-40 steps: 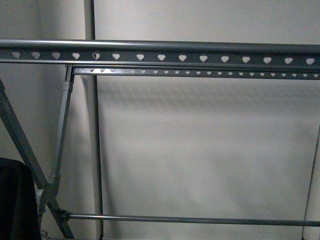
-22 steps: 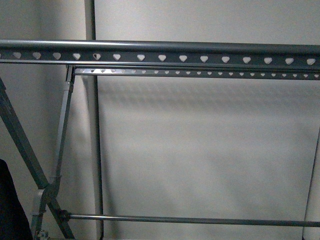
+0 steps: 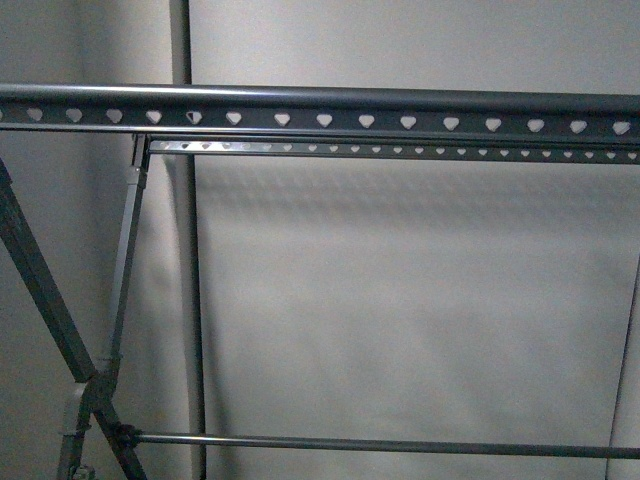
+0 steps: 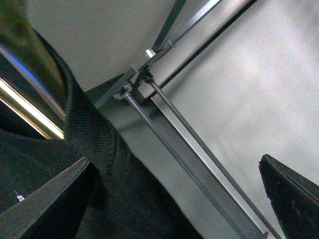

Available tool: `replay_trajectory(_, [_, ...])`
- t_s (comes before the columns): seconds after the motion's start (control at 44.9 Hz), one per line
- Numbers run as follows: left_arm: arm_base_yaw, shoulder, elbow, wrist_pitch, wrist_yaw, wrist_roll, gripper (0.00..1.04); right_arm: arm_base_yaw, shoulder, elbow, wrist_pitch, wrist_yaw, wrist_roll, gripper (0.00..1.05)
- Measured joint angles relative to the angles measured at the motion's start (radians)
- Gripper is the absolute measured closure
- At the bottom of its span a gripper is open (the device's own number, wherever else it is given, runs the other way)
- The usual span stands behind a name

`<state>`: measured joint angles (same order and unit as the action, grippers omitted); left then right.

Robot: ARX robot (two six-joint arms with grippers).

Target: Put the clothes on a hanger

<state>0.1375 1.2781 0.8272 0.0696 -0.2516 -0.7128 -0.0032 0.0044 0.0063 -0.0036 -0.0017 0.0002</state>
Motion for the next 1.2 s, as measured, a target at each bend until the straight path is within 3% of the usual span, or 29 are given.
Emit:
replay_trajectory(0.223, [-0.018, 0.138, 0.130, -0.079, -0.094, -0.085, 0.07, 0.000, 0.000, 0.000, 0.000, 0.000, 0.000, 0.07])
replay_trajectory(0.601, [-0.019, 0.270, 0.211, -0.126, -0.126, -0.108, 0.09, 0.000, 0.000, 0.000, 0.000, 0.000, 0.000, 0.07])
replay_trajectory(0.846, [-0.008, 0.287, 0.213, -0.142, -0.110, -0.098, 0.42, 0.000, 0.000, 0.000, 0.000, 0.000, 0.000, 0.07])
replay_trajectory(0.958, [-0.001, 0.299, 0.226, -0.147, -0.075, -0.085, 0.65, 0.000, 0.000, 0.000, 0.000, 0.000, 0.000, 0.07])
replay_trajectory(1.091, [0.007, 0.275, 0.190, -0.115, -0.017, -0.069, 0.87, 0.000, 0.000, 0.000, 0.000, 0.000, 0.000, 0.07])
replay_trajectory(1.203, [0.012, 0.171, 0.088, -0.089, 0.103, -0.025, 1.00, 0.000, 0.000, 0.000, 0.000, 0.000, 0.000, 0.07])
